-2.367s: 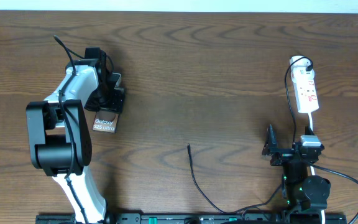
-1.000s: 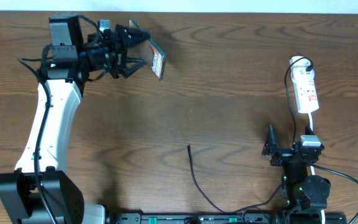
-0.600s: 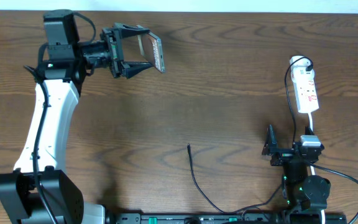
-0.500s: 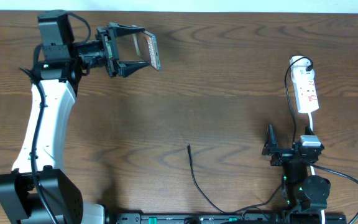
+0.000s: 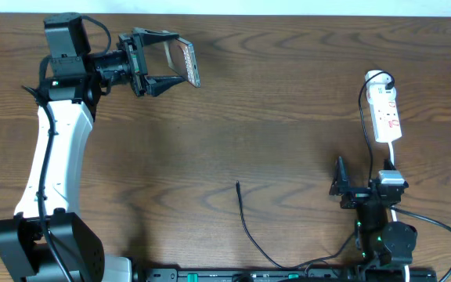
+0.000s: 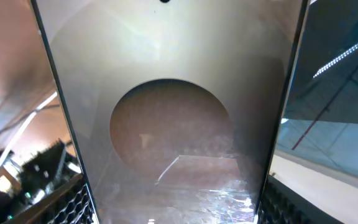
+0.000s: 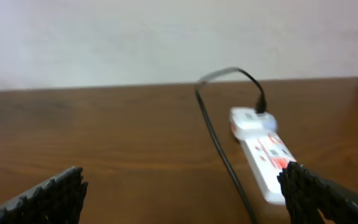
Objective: Plug charger to phone and switch on socket
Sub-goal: 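Lift the Galaxy box with the left gripper and raise it upright, then move the right gripper to the box and grasp its edge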
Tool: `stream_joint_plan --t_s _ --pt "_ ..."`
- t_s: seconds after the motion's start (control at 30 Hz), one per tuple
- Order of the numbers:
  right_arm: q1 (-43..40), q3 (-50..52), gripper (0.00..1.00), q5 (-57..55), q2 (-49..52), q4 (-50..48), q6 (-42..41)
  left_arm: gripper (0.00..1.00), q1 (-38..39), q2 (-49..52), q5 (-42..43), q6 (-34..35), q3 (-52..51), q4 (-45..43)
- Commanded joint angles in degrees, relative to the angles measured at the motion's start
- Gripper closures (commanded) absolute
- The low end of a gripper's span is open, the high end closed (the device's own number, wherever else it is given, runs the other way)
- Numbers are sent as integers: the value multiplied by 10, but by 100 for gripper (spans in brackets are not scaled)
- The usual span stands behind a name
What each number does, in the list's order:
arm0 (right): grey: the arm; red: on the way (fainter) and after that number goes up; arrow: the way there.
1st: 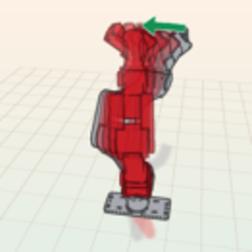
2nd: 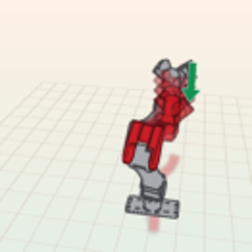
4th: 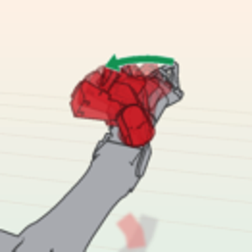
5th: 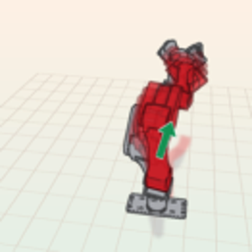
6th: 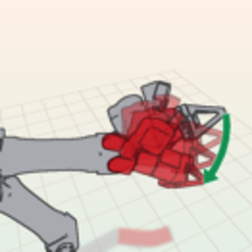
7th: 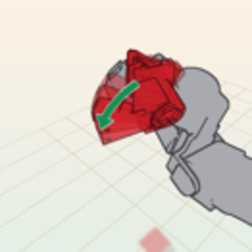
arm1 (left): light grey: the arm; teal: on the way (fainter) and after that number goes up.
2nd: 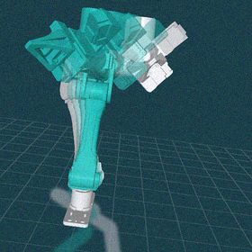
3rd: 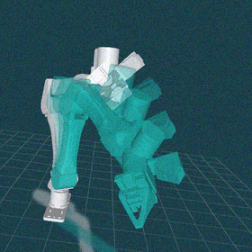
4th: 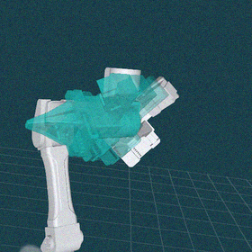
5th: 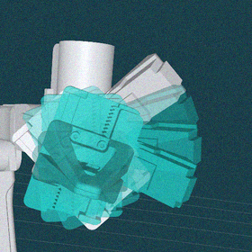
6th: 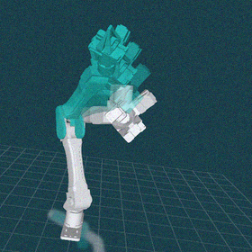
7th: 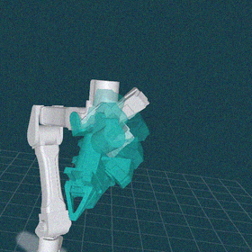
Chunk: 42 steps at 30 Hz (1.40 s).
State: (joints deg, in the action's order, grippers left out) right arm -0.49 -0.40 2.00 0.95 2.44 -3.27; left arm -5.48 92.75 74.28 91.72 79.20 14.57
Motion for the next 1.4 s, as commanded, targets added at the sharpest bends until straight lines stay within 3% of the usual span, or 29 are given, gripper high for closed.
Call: stream_joint_plan --t_s 0.0,0.1,0.2,0.33,0.43,0.57,0.67,0.77,0.93,1.0,1.2,1.37 --pt "5 1 1 135 -2 -38 -20 93 -2 -14 -40 -80 13 8" --pt "5 -14 1 146 2 -32 -74 93 -2 -14 -85 -108 12 53" --pt "5 -65 1 138 31 -14 -74 93 -2 -14 -154 -143 9 118" --pt "5 -196 1 137 159 12 -74 92 -2 -14 -237 -172 9 195" --pt "5 -334 1 188 319 56 -94 93 -2 -14 -295 -174 9 238" --pt "5 -504 1 398 531 84 -139 93 -2 -14 -346 -174 9 278" --pt "6 -595 1 636 685 -1 -139 93 8 -14 -366 -174 9 291" --pt "6 -614 1 706 779 -108 -182 93 23 -14 -385 -174 9 294" --pt "13 -614 1 701 885 -254 -409 93 60 -14 -460 -172 9 312" --pt "26 -614 1 689 919 -271 -463 93 73 -14 -483 -167 9 314" --pt "96 -614 1 649 988 -271 -527 93 94 -14 -506 -154 9 315" --pt "165 -614 1 609 1017 -271 -522 92 94 -14 -510 -154 9 315"
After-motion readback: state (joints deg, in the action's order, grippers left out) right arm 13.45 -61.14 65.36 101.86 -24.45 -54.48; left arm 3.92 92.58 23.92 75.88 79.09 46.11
